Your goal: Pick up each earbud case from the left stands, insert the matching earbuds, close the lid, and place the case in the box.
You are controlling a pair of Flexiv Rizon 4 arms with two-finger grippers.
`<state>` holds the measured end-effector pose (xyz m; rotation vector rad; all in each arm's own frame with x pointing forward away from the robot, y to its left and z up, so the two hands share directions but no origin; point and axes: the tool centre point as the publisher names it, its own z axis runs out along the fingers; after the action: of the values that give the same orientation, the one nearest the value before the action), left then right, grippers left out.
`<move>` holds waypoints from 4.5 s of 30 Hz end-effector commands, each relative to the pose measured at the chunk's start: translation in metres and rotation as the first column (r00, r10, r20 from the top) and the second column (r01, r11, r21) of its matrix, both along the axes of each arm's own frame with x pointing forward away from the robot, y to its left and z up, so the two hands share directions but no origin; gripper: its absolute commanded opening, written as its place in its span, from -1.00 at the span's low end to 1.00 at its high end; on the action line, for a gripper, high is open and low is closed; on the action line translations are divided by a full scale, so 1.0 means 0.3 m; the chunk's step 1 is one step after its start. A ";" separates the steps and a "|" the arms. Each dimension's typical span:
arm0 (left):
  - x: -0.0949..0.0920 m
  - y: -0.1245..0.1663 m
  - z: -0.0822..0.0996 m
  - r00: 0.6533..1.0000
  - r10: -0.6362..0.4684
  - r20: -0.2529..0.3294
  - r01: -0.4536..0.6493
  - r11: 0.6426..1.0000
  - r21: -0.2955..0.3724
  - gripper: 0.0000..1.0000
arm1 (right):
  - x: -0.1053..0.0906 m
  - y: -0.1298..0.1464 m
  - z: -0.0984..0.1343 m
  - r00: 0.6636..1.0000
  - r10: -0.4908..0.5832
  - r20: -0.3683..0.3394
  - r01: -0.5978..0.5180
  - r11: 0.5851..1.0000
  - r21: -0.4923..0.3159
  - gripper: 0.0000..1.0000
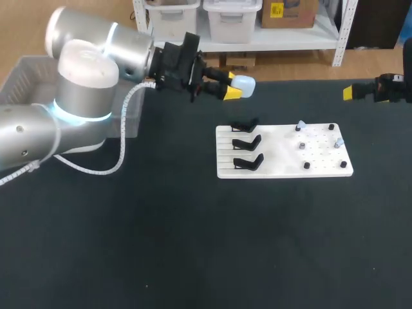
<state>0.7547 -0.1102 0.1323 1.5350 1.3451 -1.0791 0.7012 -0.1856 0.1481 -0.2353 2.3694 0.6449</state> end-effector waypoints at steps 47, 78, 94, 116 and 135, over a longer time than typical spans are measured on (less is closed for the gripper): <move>-0.026 -0.036 -0.004 0.999 0.002 -0.032 -0.006 0.991 -0.131 -1.00 | -0.001 0.000 0.002 1.000 -0.001 -0.001 0.001 1.000 -0.002 1.00; -0.026 -0.036 -0.004 0.999 0.002 -0.032 -0.006 0.991 -0.131 -1.00 | 0.082 0.303 0.011 0.999 0.028 0.022 -0.025 0.992 -0.127 1.00; -0.026 -0.036 -0.004 0.999 0.002 -0.032 -0.006 0.991 -0.131 -1.00 | 0.081 0.457 0.012 0.999 0.029 -0.019 -0.031 0.990 -0.135 1.00; -0.026 -0.036 -0.004 0.999 0.002 -0.032 -0.006 0.991 -0.131 -1.00 | 0.030 0.557 0.012 0.989 0.119 -0.088 -0.131 0.981 -0.143 1.00; -0.026 -0.036 -0.004 0.999 0.002 -0.032 -0.006 0.991 -0.131 -1.00 | 0.099 0.601 -0.021 0.983 0.136 -0.126 -0.154 0.978 -0.142 1.00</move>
<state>0.7465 -0.1212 0.1321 1.4248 1.2755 -1.1702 0.7240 -0.0075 0.1433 -0.4467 2.5259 0.5527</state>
